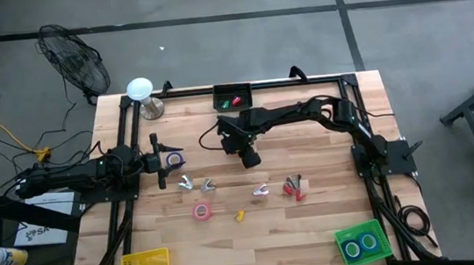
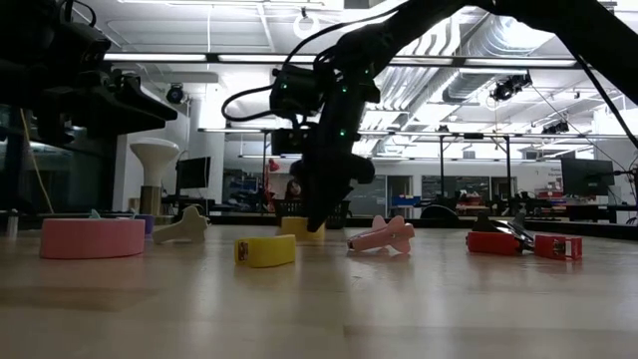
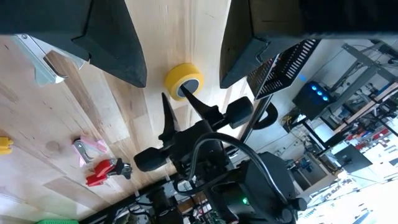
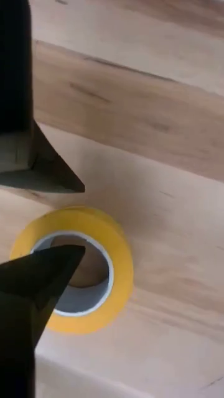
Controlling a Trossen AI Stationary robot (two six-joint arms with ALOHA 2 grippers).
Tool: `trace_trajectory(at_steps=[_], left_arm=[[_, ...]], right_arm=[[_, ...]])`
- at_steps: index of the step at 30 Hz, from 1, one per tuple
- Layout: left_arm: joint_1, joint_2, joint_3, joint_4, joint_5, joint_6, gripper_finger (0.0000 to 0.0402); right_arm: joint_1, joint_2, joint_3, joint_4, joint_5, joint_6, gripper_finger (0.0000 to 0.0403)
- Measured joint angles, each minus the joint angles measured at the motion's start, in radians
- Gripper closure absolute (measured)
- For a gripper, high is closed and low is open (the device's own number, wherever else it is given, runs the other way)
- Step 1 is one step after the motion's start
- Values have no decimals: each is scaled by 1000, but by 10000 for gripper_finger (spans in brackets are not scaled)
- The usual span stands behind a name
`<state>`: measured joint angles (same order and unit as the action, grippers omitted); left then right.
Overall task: Pick and place Stapler, Stapler remover, tape
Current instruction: Put the yellow tape into the green bin
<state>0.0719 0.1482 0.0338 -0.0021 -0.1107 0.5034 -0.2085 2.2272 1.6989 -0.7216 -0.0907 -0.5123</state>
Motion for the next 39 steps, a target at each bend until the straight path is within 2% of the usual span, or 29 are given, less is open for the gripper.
trace_trajectory(at_steps=[7, 9, 13, 23, 30, 39], left_arm=[[0, 0, 0, 0, 0, 0, 204], [0, 0, 0, 0, -1, 0, 204], [0, 0, 0, 0, -2, 0, 204], [0, 0, 0, 0, -4, 0, 204], [0, 0, 0, 0, -4, 0, 204], [0, 0, 0, 0, -4, 0, 204]], right_arm=[[5, -3, 2, -40, 75, 44, 360], [10, -10, 2, -86, 113, 73, 374], [27, -50, 2, -199, 166, 174, 374], [135, -191, 3, -492, 168, 619, 373], [266, -283, 3, -579, 201, 905, 373], [474, -307, 0, -609, 219, 1251, 373]])
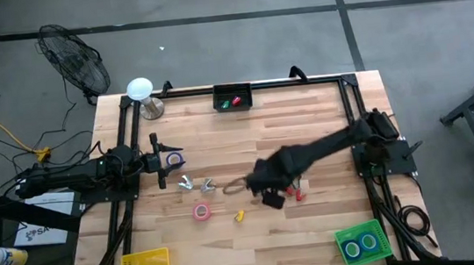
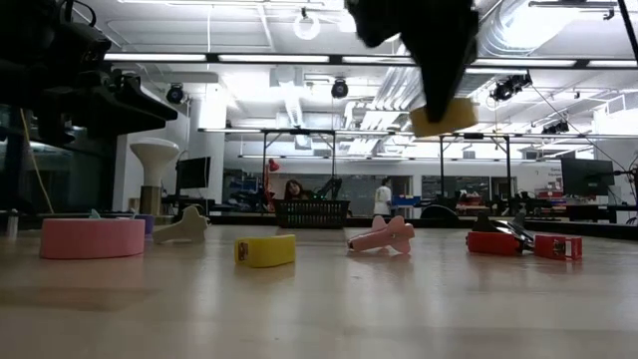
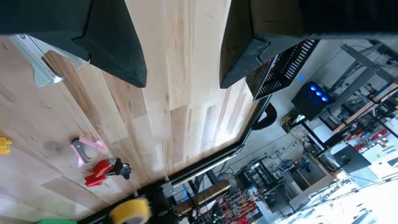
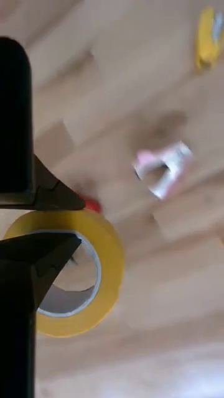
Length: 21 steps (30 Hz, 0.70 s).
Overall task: Pick and place Stapler, Stapler remover, tape
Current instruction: Put the yellow tape into the green bin
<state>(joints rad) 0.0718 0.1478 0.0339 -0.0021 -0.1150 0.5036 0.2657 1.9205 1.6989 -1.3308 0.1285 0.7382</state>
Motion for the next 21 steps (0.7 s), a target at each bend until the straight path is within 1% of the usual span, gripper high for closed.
trace_trajectory(at_steps=[6, 14, 21], left_arm=[[0, 0, 0, 0, 0, 0, 204], [0, 0, 0, 0, 0, 0, 204], [0, 0, 0, 0, 0, 0, 204]], right_arm=[[148, 0, 0, -3, -49, 271, 373], [346, 2, -36, -49, -122, 713, 373], [499, 2, -39, -64, -189, 1017, 373]])
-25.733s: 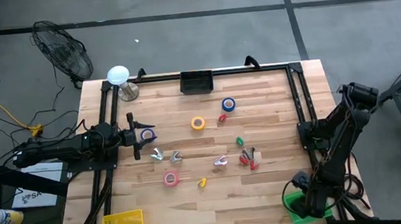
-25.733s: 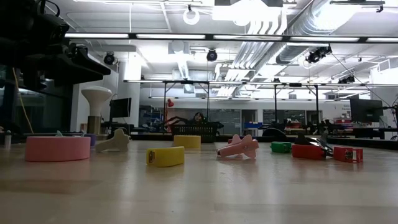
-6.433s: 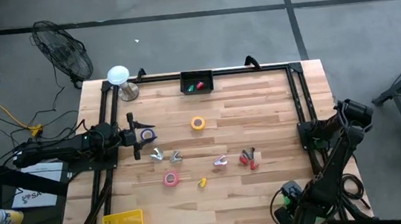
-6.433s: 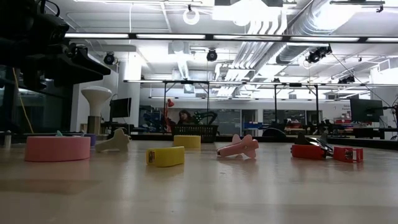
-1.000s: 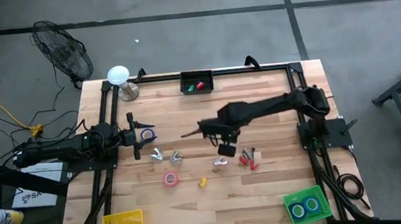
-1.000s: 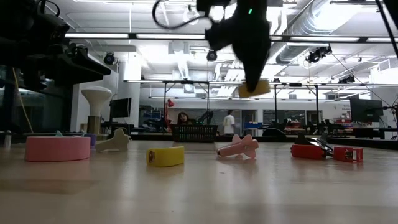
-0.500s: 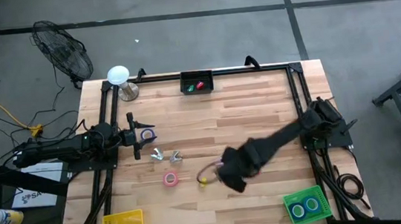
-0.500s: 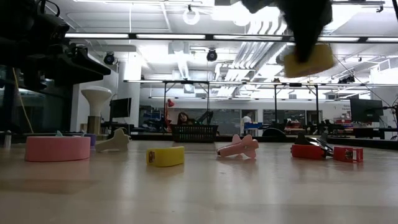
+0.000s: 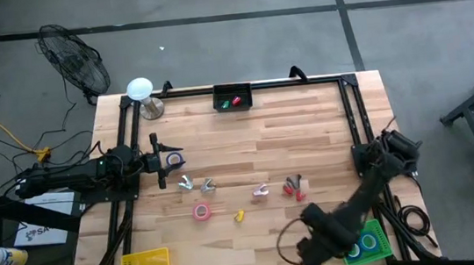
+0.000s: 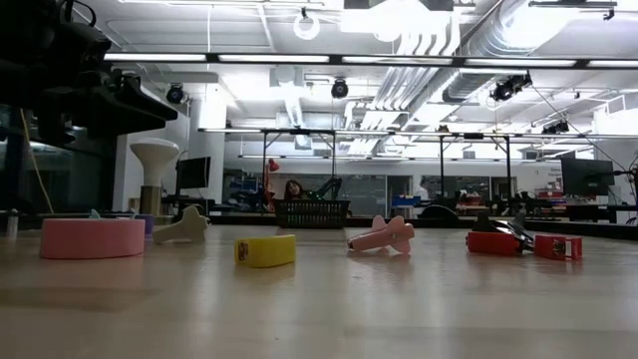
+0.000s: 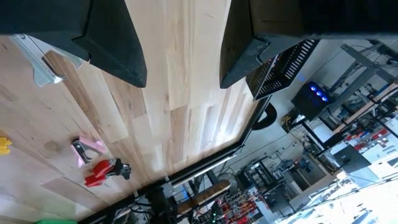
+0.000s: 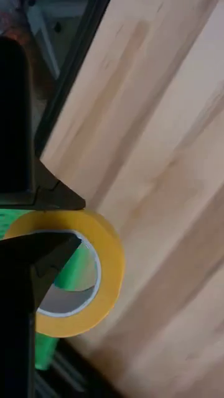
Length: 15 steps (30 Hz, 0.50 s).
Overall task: Pick and place Stapler, Stapler remover, tape
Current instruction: Put the yellow tape into the green bin
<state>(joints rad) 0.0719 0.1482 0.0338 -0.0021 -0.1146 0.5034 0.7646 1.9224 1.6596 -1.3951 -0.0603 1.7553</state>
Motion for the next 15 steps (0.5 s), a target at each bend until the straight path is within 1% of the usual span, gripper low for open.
trace_trajectory(at_steps=[6, 10, 12, 15], left_arm=[[0, 0, 0, 0, 0, 0, 204], [0, 0, 0, 0, 0, 0, 204], [0, 0, 0, 0, 1, 0, 204], [0, 0, 0, 0, 1, 0, 204]], right_arm=[[122, 0, 0, -4, -21, 252, 373], [176, 0, 0, -4, -18, 388, 373], [198, 0, 0, -4, -18, 442, 373], [219, 0, -2, -1, -42, 463, 373]])
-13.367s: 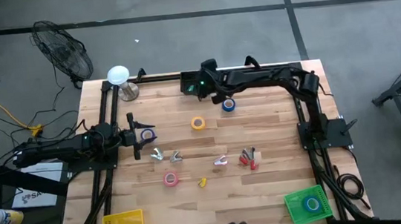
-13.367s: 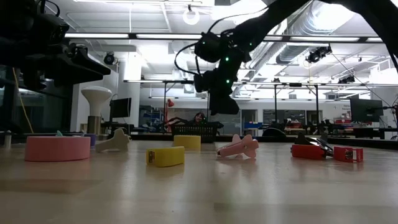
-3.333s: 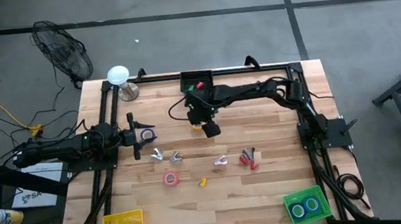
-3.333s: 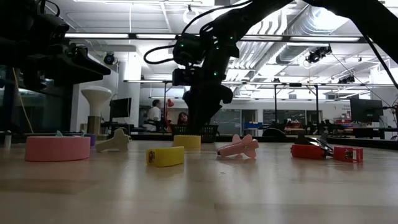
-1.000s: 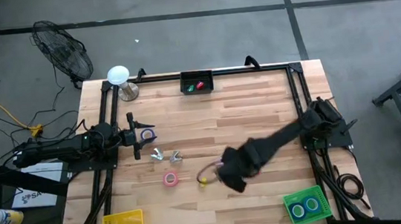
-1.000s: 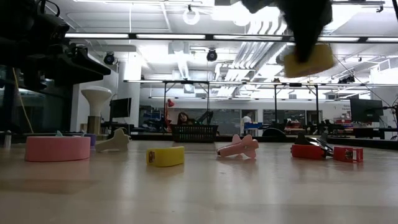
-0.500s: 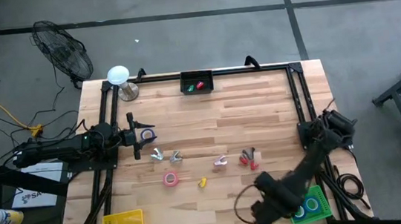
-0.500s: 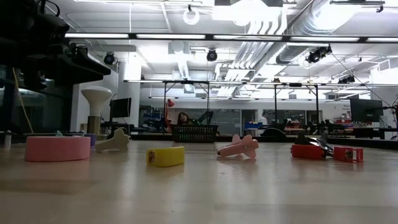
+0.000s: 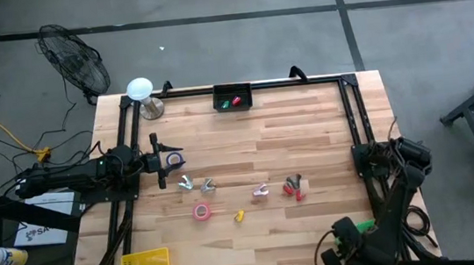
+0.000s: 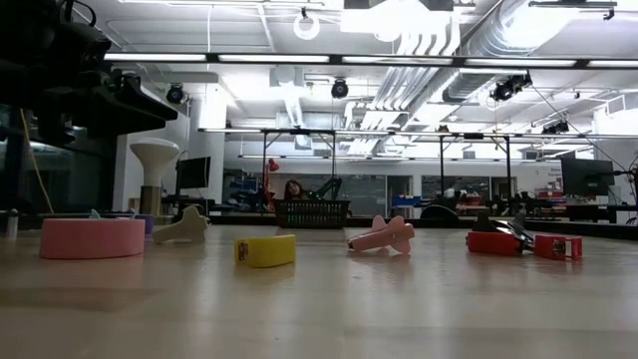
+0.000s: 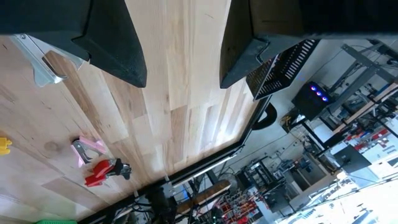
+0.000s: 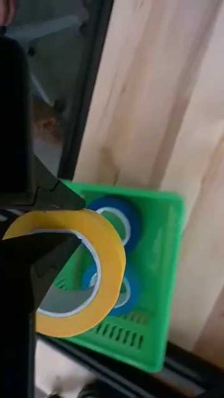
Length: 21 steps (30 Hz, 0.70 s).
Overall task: Pick and place Stapler, Stapler remover, tape
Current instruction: Put the yellow tape into the green bin
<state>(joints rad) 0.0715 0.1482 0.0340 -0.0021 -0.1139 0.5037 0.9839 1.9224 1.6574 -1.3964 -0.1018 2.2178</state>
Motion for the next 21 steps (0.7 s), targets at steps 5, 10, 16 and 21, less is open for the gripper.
trace_trajectory(at_steps=[5, 10, 16, 21], left_arm=[[0, 0, 0, 0, 0, 0, 204], [0, 0, 0, 0, 0, 0, 204], [0, 0, 0, 0, 1, 0, 204], [0, 0, 0, 0, 1, 0, 204]], right_arm=[[21, 0, -53, 14, -22, 8, 373], [38, 1, -132, 51, -72, 18, 373], [61, -38, -211, 104, -64, 26, 373], [61, -79, -317, 213, -62, 25, 373]])
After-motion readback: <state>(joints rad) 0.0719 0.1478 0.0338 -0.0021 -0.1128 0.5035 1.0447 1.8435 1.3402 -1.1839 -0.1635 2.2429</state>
